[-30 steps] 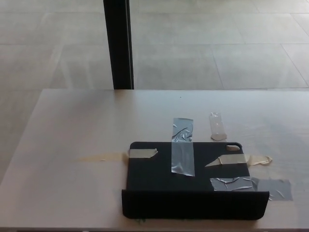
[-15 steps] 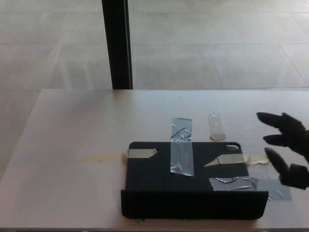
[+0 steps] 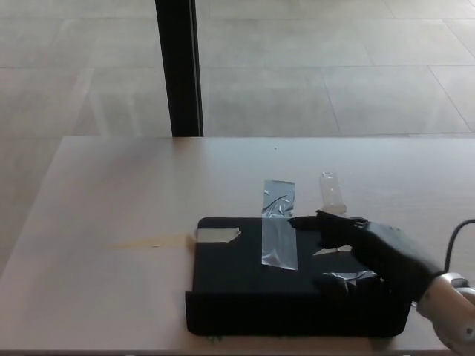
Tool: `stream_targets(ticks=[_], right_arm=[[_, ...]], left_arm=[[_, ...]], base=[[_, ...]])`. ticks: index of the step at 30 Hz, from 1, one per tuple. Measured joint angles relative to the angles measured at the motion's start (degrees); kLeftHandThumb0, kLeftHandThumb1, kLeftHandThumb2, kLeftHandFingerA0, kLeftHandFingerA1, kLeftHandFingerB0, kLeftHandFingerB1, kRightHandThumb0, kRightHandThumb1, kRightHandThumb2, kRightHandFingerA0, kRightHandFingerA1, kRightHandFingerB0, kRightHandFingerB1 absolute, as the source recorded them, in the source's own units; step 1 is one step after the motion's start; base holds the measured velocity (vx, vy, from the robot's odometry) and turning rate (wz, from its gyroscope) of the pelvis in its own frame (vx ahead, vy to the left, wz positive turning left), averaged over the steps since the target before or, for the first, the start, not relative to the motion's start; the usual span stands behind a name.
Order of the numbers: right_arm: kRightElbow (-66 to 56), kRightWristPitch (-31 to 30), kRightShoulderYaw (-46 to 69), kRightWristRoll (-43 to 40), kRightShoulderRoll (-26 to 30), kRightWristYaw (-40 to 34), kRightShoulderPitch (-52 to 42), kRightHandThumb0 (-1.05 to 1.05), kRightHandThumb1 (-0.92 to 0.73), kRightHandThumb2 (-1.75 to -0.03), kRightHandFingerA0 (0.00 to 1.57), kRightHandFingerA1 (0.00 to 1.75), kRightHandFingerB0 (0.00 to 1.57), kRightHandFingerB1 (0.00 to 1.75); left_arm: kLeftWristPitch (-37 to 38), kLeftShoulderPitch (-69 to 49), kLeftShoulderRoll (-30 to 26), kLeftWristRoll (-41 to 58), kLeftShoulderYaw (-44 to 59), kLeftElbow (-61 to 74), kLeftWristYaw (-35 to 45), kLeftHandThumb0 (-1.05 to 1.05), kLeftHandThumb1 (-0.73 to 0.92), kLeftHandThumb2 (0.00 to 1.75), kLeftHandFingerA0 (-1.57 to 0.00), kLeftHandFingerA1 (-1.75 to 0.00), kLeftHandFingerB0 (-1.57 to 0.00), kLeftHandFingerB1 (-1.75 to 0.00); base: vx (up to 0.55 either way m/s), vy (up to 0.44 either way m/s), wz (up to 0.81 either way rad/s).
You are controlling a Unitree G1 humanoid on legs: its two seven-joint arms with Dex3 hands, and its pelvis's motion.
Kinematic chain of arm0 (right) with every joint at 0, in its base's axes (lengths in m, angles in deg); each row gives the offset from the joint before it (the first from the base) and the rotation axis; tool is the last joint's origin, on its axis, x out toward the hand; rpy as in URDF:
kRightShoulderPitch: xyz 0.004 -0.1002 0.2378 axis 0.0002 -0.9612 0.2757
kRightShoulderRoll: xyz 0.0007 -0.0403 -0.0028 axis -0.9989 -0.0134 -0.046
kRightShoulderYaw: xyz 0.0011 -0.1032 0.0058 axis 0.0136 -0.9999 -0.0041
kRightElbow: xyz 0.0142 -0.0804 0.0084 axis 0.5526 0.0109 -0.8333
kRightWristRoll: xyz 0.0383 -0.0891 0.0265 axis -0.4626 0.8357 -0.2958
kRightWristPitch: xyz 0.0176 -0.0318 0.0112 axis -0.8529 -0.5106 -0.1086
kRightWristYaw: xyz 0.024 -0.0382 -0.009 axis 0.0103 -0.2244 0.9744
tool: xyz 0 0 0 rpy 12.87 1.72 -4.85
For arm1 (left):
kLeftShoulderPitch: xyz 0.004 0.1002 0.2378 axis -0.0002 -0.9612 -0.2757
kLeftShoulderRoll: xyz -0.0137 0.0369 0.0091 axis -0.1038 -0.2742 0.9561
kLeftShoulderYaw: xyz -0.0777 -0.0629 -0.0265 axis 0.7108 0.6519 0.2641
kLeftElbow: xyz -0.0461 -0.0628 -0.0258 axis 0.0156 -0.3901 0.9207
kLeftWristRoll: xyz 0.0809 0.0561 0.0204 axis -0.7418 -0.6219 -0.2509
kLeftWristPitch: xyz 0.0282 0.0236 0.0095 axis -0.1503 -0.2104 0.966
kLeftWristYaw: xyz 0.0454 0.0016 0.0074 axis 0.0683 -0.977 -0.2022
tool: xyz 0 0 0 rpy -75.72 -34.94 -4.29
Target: The robot uses its right hand to open a folded tablet cover kept in the middle of the desk
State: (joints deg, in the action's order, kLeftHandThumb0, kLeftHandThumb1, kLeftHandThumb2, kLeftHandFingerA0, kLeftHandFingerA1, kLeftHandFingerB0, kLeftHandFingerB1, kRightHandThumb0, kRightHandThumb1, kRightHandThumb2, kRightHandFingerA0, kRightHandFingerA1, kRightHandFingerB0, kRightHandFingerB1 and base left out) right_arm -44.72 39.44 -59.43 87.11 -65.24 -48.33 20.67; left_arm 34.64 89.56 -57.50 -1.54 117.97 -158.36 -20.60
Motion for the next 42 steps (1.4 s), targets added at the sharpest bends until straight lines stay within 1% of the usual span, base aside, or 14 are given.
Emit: stream_targets(ticks=[9, 10, 15, 16, 22, 24, 25, 29, 30, 32, 39, 40, 41, 42], right_arm=[[3.7, -0.5, -10.0, 7.3, -0.2, 2.4, 5.8, -1.04, -0.92, -0.75, 0.43, 0.77, 0.19, 0.41], [3.8, -0.6, -11.0, 8.0, -0.2, 2.7, 6.2, -1.05, -0.81, -1.22, 0.46, 0.81, 0.16, 0.5], [3.7, -1.8, -15.1, 12.2, -0.4, 3.6, 8.3, -1.05, -0.78, -1.2, 0.44, 0.84, 0.12, 0.52], [3.6, -2.2, -15.8, 13.1, -0.4, 3.7, 8.8, -1.05, -0.92, -0.78, 0.43, 0.88, 0.13, 0.48], [2.2, -4.9, -18.9, 18.1, -0.7, 3.9, 10.2, -1.05, -0.92, -0.75, 0.55, 1.02, 0.22, 0.49], [1.4, -6.1, -20.0, 20.1, -0.8, 4.1, 10.6, -1.05, -0.76, -1.22, 0.55, 0.87, 0.23, 0.55], [1.0, -6.6, -20.4, 20.8, -0.8, 4.3, 10.7, -1.05, -0.92, -0.77, 0.5, 0.76, 0.3, 0.44], [-2.2, -9.3, -21.9, 24.7, -0.8, 5.9, 10.4, -1.05, -0.92, -0.78, 0.53, 0.79, 0.29, 0.49], [-3.1, -9.9, -22.2, 25.6, -0.8, 6.3, 10.2, -1.05, -0.77, -1.17, 0.5, 0.76, 0.27, 0.55], [-4.9, -11.2, -22.5, 27.2, -0.7, 7.1, 9.7, -1.04, -0.92, -0.8, 0.5, 0.74, 0.32, 0.5], [-15.4, -16.6, -22.5, 34.3, 0.7, 9.7, 4.1, -0.99, -0.83, -1.24, 0.51, 0.74, 0.3, 0.55], [-17.2, -17.4, -22.4, 35.4, 0.9, 10.0, 2.9, -1.03, -0.92, -0.86, 0.6, 0.87, 0.3, 0.5], [-18.8, -18.3, -22.3, 36.5, 1.0, 10.2, 1.8, -1.01, -0.82, -1.23, 0.63, 0.85, 0.3, 0.58], [-20.7, -19.2, -22.1, 37.7, 1.1, 10.4, 0.4, -1.05, -0.92, -0.87, 0.59, 0.9, 0.27, 0.51]], left_arm=[[0.0, 1.2, -0.4, 0.2, 0.0, 0.0, 0.1, -0.78, 0.85, 0.66, -0.7, -0.77, -0.5, -0.65], [0.0, 1.3, -0.4, 0.2, 0.0, 0.0, 0.1, -0.79, 0.85, 0.66, -0.72, -0.78, -0.51, -0.66], [0.0, 1.9, -0.5, 0.2, 0.0, 0.0, 0.1, -0.79, 0.85, 0.65, -0.7, -0.76, -0.52, -0.65], [0.0, 2.1, -0.5, 0.3, 0.0, 0.0, 0.1, -0.77, 0.85, 0.65, -0.69, -0.75, -0.52, -0.65], [0.0, 2.6, -0.5, 0.3, 0.0, 0.0, 0.1, -0.78, 0.85, 0.66, -0.73, -0.77, -0.52, -0.65], [0.0, 2.7, -0.5, 0.3, -0.1, 0.0, 0.1, -0.78, 0.86, 0.65, -0.76, -0.78, -0.53, -0.65], [0.0, 2.7, -0.5, 0.3, -0.1, 0.0, 0.1, -0.79, 0.86, 0.65, -0.76, -0.79, -0.53, -0.66], [0.0, 2.8, -0.5, 0.3, -0.2, 0.0, 0.1, -0.78, 0.86, 0.65, -0.74, -0.78, -0.53, -0.66], [0.0, 2.8, -0.5, 0.3, -0.2, 0.0, 0.1, -0.77, 0.86, 0.66, -0.75, -0.78, -0.53, -0.65], [0.0, 2.9, -0.5, 0.3, -0.2, 0.0, 0.1, -0.76, 0.85, 0.66, -0.73, -0.77, -0.52, -0.65], [0.0, 3.1, -0.5, 0.3, -0.2, 0.0, 0.1, -0.77, 0.85, 0.65, -0.7, -0.75, -0.52, -0.64], [0.0, 3.1, -0.5, 0.3, -0.2, 0.0, 0.1, -0.77, 0.86, 0.66, -0.74, -0.78, -0.52, -0.65], [0.0, 3.2, -0.5, 0.3, -0.2, 0.0, 0.1, -0.77, 0.87, 0.65, -0.76, -0.79, -0.54, -0.66], [0.0, 3.2, -0.5, 0.4, -0.2, 0.0, 0.1, -0.77, 0.87, 0.66, -0.75, -0.77, -0.53, -0.65]], base=[[0.0, 0.0, 0.0], [0.0, 0.0, 0.0], [0.0, 0.0, 0.0], [0.0, 0.0, 0.0], [0.0, 0.0, 0.0], [0.0, 0.0, 0.0], [0.0, 0.0, 0.0], [0.0, 0.0, 0.0], [0.0, 0.0, 0.0], [0.0, 0.0, 0.0], [0.0, 0.0, 0.0], [0.0, 0.0, 0.0], [0.0, 0.0, 0.0], [0.0, 0.0, 0.0]])
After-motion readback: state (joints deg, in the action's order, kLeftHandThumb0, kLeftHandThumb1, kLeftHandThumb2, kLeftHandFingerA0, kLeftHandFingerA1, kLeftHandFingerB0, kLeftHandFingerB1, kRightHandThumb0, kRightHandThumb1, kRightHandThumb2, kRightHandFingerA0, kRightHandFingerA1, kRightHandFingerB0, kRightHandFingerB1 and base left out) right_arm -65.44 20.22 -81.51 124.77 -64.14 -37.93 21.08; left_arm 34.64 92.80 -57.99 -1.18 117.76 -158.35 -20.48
